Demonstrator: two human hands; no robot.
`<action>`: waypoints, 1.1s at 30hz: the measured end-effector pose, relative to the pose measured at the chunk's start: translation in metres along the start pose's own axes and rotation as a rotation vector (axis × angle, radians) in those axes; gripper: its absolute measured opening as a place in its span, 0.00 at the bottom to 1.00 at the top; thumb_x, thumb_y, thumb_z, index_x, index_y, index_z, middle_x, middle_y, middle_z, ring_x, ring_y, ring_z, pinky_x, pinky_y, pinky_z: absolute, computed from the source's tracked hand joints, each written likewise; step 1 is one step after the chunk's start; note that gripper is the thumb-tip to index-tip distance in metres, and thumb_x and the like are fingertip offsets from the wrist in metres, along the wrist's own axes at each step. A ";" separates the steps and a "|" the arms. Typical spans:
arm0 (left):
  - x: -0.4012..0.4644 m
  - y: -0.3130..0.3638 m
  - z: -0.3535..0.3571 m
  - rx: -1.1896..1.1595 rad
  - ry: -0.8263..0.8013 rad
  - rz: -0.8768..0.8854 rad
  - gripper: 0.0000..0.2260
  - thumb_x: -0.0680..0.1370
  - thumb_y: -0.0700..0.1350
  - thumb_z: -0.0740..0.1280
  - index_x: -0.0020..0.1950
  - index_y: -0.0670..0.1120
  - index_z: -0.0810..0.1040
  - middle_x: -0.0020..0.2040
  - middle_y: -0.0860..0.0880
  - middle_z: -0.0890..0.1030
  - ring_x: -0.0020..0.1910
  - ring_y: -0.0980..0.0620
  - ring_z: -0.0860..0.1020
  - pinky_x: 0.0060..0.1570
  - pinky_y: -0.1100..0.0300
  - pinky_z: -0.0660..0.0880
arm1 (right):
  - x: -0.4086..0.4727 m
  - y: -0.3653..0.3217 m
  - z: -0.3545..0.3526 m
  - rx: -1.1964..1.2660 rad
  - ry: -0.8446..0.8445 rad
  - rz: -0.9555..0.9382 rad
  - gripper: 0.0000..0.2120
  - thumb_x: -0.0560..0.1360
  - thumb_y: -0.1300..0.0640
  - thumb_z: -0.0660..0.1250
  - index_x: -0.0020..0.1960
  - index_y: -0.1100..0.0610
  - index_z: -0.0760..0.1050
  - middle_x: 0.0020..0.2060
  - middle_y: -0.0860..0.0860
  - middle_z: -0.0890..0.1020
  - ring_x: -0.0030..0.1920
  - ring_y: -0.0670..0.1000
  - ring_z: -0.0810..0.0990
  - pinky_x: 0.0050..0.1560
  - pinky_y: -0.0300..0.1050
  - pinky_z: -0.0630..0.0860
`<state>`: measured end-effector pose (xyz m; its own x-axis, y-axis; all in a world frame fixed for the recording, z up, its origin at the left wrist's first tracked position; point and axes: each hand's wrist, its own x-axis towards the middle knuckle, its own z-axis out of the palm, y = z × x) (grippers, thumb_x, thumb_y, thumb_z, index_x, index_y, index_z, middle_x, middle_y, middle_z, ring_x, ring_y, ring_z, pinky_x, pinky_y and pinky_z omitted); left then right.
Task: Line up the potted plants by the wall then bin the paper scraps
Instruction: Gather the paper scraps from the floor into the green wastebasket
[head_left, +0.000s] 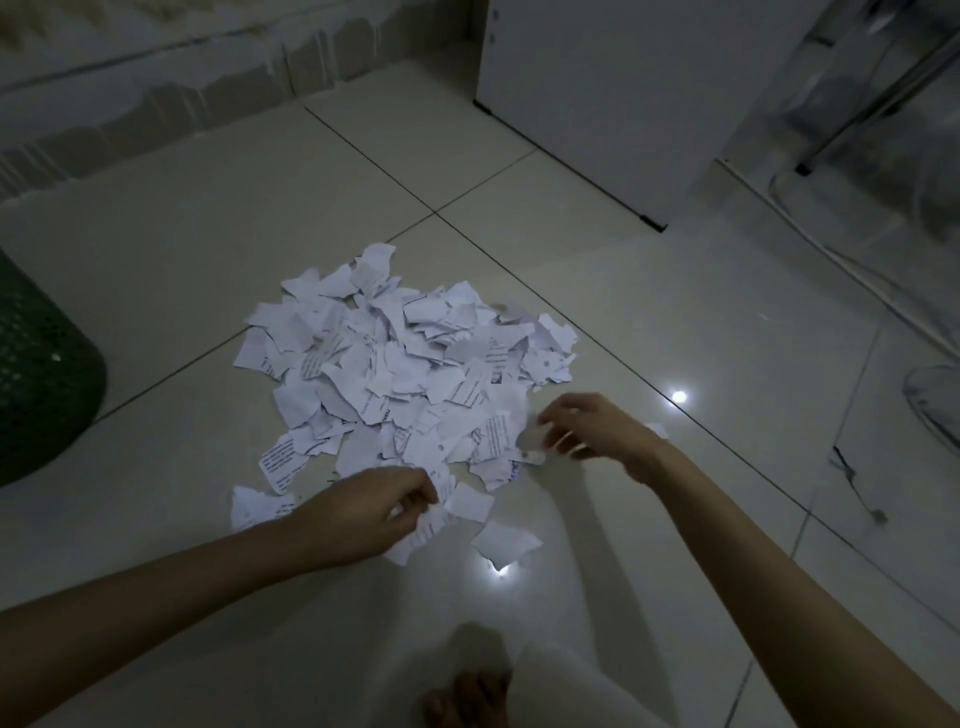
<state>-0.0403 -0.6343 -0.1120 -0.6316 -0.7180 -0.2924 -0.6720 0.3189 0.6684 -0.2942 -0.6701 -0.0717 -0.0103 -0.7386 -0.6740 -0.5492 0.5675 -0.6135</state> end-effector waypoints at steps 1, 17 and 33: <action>-0.002 -0.004 0.000 -0.004 0.070 -0.014 0.09 0.79 0.42 0.59 0.57 0.48 0.75 0.52 0.53 0.78 0.48 0.61 0.73 0.43 0.75 0.66 | 0.005 0.007 -0.006 -0.075 0.207 0.015 0.08 0.80 0.57 0.56 0.53 0.57 0.73 0.46 0.54 0.78 0.45 0.52 0.76 0.46 0.44 0.72; -0.048 -0.064 -0.001 0.567 0.249 -0.078 0.32 0.77 0.65 0.45 0.62 0.40 0.72 0.57 0.42 0.79 0.60 0.49 0.68 0.64 0.61 0.58 | -0.007 0.010 0.099 -0.327 0.177 -0.318 0.40 0.78 0.52 0.60 0.75 0.62 0.36 0.77 0.56 0.41 0.76 0.60 0.39 0.75 0.52 0.40; -0.017 -0.061 0.002 0.258 0.577 -0.131 0.40 0.74 0.70 0.41 0.75 0.42 0.54 0.75 0.43 0.58 0.75 0.61 0.41 0.73 0.62 0.41 | 0.020 0.008 0.097 -0.338 0.652 -0.664 0.40 0.71 0.28 0.47 0.72 0.56 0.56 0.68 0.60 0.66 0.72 0.56 0.55 0.72 0.56 0.54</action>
<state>0.0108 -0.6399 -0.1489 -0.2768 -0.9555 0.1020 -0.8462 0.2927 0.4453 -0.2181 -0.6453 -0.1299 -0.0165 -0.9825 0.1853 -0.8188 -0.0931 -0.5665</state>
